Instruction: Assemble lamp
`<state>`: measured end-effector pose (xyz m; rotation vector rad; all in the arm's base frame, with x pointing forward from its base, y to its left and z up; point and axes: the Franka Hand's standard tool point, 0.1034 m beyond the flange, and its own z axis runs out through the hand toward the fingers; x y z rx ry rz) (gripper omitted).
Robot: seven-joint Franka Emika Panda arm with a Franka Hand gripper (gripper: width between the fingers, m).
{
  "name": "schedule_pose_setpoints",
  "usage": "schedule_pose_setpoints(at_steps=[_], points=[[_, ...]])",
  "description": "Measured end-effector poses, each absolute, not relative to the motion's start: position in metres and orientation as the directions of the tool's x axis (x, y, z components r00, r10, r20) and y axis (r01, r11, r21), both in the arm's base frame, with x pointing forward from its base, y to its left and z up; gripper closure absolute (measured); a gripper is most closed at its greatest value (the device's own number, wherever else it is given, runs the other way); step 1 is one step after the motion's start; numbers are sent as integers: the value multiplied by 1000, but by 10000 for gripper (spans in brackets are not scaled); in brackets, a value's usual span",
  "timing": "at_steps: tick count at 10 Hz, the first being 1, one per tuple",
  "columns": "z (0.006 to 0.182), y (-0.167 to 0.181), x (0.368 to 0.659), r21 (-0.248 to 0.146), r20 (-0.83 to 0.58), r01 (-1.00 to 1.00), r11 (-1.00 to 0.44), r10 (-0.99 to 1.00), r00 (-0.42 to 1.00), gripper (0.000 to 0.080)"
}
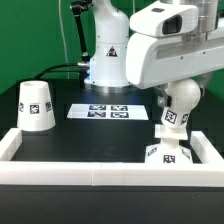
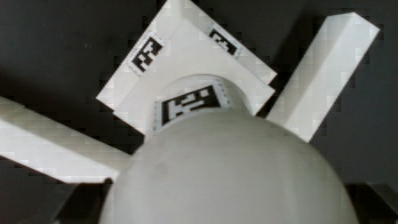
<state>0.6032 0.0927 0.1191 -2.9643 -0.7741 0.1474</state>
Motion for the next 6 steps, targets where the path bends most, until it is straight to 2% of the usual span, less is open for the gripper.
schedule_pose_setpoints(at_steps=[4,6], points=[[119,97,601,-68,-38,218,-974,221,975,220],[119,97,603,-70,14,83,-994,82,997,220]])
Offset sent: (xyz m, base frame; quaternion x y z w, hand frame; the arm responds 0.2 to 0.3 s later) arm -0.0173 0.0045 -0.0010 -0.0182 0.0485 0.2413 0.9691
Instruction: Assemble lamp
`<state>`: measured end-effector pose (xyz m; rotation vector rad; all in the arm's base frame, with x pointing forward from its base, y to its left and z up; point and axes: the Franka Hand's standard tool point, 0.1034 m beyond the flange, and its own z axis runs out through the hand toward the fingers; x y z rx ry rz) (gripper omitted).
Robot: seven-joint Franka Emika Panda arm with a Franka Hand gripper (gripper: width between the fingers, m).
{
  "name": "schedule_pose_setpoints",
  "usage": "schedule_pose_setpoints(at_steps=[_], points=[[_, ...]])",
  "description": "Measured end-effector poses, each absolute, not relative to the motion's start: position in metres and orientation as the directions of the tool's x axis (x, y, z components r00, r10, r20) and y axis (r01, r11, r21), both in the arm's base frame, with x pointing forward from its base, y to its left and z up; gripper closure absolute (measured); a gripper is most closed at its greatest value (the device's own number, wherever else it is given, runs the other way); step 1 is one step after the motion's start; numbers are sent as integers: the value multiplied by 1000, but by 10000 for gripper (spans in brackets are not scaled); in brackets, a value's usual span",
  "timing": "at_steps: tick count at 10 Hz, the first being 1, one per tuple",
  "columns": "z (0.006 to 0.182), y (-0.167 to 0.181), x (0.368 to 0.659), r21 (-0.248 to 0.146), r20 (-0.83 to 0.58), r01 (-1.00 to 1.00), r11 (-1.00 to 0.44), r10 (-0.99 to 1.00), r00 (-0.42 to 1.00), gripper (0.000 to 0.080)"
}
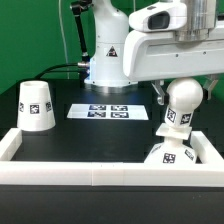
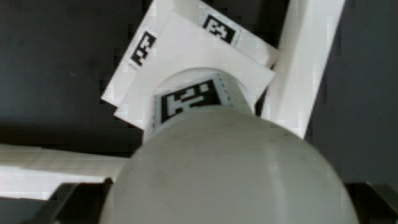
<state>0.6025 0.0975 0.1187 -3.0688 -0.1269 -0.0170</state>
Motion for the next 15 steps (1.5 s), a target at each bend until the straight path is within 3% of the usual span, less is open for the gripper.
schedule_pose_setpoints(at_steps=[6,10,15], points=[[120,97,603,-77,5,-238,-968,-239,971,220],[120,106,586,-102,17,-541,-835,-545,838,220],[120,112,587,-125,-46,-783,-609,-785,618,220]])
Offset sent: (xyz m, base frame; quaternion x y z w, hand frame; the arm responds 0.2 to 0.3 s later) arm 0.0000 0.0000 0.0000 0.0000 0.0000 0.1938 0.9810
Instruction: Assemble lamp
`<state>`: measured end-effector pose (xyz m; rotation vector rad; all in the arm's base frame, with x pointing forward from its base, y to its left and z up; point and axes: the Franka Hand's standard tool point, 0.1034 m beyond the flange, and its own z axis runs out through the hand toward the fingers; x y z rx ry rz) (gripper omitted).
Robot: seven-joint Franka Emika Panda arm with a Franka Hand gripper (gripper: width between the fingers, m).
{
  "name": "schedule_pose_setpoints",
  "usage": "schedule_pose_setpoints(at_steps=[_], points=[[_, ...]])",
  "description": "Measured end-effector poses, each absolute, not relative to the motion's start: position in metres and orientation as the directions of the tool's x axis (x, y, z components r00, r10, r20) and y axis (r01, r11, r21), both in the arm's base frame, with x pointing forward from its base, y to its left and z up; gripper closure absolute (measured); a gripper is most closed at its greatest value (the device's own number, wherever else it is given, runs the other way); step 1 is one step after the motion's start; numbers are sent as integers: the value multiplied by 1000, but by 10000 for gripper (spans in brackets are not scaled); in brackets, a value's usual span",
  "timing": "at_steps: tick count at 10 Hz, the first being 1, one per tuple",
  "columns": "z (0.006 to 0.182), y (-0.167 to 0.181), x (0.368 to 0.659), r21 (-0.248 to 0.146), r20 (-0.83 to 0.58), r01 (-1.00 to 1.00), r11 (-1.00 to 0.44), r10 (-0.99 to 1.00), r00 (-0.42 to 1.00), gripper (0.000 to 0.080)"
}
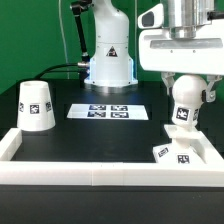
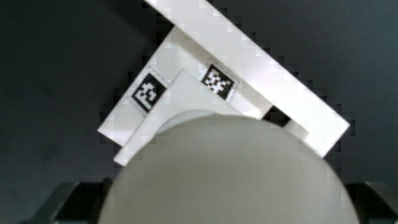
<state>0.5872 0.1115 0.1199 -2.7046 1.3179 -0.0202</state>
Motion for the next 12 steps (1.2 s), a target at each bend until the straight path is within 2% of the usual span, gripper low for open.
schedule_pose_setpoints(at_steps=[3,4,5,9,12], points=[[119,111,591,-134,-88,-863,-487,-862,500,220],[119,111,590,-137,-83,-845,-517,-844,530,149],[119,111,590,-139,-81,-834,-535,-833,548,115],[115,110,587,-146,-33,-614,-776,-616,787,101],[118,116,586,-146,1,-444,-884,-449,894,101]])
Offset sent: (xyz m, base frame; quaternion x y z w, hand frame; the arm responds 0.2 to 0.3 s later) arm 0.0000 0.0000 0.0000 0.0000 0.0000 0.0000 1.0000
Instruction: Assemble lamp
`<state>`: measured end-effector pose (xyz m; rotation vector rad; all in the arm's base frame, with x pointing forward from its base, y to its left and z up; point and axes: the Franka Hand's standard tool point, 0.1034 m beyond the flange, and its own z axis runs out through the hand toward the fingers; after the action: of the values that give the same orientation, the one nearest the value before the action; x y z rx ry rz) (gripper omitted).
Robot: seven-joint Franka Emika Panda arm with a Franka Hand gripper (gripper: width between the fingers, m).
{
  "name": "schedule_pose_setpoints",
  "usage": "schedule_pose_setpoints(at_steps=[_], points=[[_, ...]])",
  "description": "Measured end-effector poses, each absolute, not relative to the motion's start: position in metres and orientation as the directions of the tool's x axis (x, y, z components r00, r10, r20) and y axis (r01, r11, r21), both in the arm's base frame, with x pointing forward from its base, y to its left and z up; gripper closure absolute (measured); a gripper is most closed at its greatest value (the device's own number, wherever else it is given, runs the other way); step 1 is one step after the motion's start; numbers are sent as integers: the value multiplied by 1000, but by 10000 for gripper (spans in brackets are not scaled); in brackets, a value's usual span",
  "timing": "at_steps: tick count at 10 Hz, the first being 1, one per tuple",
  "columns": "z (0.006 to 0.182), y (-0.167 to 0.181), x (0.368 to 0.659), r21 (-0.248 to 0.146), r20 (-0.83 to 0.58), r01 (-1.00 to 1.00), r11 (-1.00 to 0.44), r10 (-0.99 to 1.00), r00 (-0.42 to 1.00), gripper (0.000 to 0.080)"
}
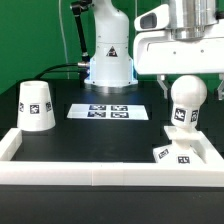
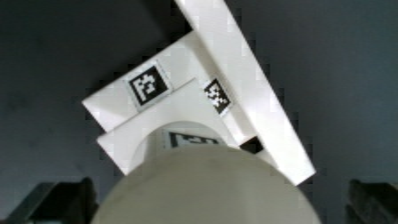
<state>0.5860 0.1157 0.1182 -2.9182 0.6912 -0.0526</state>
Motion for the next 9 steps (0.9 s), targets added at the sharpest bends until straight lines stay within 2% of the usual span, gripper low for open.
schedule_pose_setpoints(at_steps=[2,4,9], points=[[118,115,586,-142,23,-309,-940,-315,949,101],[118,114,587,-108,67,-43,-993,-50,996,101],[121,110,591,-30,106,461,-887,455,884,101]])
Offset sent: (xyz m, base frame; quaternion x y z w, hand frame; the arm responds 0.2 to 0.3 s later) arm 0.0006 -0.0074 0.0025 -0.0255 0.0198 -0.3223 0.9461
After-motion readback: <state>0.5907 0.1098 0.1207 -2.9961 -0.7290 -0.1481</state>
